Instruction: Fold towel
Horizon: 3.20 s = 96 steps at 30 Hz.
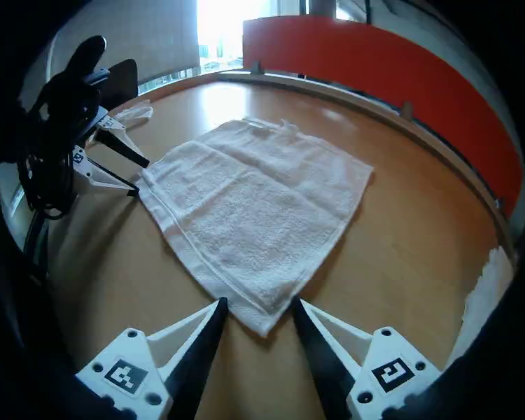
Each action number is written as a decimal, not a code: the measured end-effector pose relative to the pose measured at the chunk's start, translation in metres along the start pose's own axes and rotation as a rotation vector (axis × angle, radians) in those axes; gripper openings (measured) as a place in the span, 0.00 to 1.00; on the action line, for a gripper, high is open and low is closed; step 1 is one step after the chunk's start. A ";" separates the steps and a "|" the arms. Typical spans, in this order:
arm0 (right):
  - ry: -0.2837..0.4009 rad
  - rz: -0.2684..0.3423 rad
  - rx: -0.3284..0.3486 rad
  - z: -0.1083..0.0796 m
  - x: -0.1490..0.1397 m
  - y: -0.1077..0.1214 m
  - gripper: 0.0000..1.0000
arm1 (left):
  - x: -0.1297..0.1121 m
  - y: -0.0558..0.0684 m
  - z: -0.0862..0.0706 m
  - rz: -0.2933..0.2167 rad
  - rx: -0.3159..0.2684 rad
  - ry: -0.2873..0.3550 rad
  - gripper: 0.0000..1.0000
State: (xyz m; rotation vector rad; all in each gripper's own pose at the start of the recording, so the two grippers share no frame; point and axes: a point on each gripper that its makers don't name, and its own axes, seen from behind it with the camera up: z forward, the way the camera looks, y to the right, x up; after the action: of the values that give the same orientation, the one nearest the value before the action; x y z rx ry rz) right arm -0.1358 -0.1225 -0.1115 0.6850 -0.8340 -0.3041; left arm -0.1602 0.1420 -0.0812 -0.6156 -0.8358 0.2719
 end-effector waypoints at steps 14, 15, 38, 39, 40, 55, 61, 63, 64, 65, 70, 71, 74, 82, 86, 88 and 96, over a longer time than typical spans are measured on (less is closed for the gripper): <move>-0.003 0.022 -0.001 -0.002 0.001 0.002 0.24 | 0.001 -0.005 0.001 -0.012 0.011 -0.014 0.47; -0.003 0.022 0.001 -0.001 0.001 0.002 0.24 | 0.001 -0.005 0.001 -0.011 0.011 -0.014 0.43; 0.012 0.020 0.008 -0.005 0.011 0.002 0.14 | 0.003 0.002 -0.003 -0.089 -0.009 -0.037 0.08; 0.015 0.020 0.008 -0.006 0.012 0.002 0.14 | 0.003 0.003 -0.004 -0.094 -0.012 -0.037 0.08; 0.017 0.021 0.007 -0.007 0.014 0.002 0.13 | 0.002 0.004 -0.005 -0.100 -0.014 -0.036 0.08; 0.052 0.003 0.009 -0.031 0.045 0.002 0.13 | 0.019 0.008 -0.038 -0.170 -0.024 -0.007 0.08; 0.063 -0.006 0.011 -0.048 0.060 -0.001 0.13 | 0.032 0.007 -0.060 -0.196 -0.022 0.010 0.08; 0.068 -0.010 0.010 -0.054 0.065 -0.002 0.13 | 0.036 0.008 -0.067 -0.199 -0.022 0.014 0.08; 0.071 -0.012 0.009 -0.057 0.068 -0.003 0.13 | 0.039 0.008 -0.070 -0.200 -0.022 0.017 0.08; 0.074 -0.014 0.009 -0.061 0.070 -0.004 0.13 | 0.041 0.009 -0.073 -0.201 -0.022 0.020 0.08; 0.090 -0.019 0.008 -0.078 0.083 -0.006 0.13 | 0.053 0.010 -0.090 -0.207 -0.024 0.040 0.08; 0.092 -0.020 0.007 -0.082 0.085 -0.006 0.13 | 0.056 0.010 -0.093 -0.209 -0.025 0.044 0.08; 0.094 -0.023 0.008 -0.091 0.090 -0.007 0.13 | 0.062 0.011 -0.100 -0.222 -0.030 0.055 0.08; 0.094 -0.019 0.013 -0.107 0.096 -0.010 0.13 | 0.072 0.012 -0.114 -0.232 -0.038 0.070 0.08; 0.095 -0.017 0.014 -0.113 0.097 -0.012 0.13 | 0.074 0.014 -0.120 -0.229 -0.043 0.074 0.08; 0.096 -0.019 0.015 -0.116 0.098 -0.013 0.13 | 0.075 0.016 -0.124 -0.230 -0.046 0.075 0.08; 0.100 -0.016 0.017 -0.127 0.100 -0.017 0.13 | 0.077 0.020 -0.133 -0.240 -0.057 0.085 0.08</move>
State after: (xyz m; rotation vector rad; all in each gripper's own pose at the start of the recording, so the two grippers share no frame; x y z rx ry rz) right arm 0.0258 -0.1304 -0.1254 0.7176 -0.7363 -0.2753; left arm -0.0094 0.1393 -0.1144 -0.5696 -0.8284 0.0037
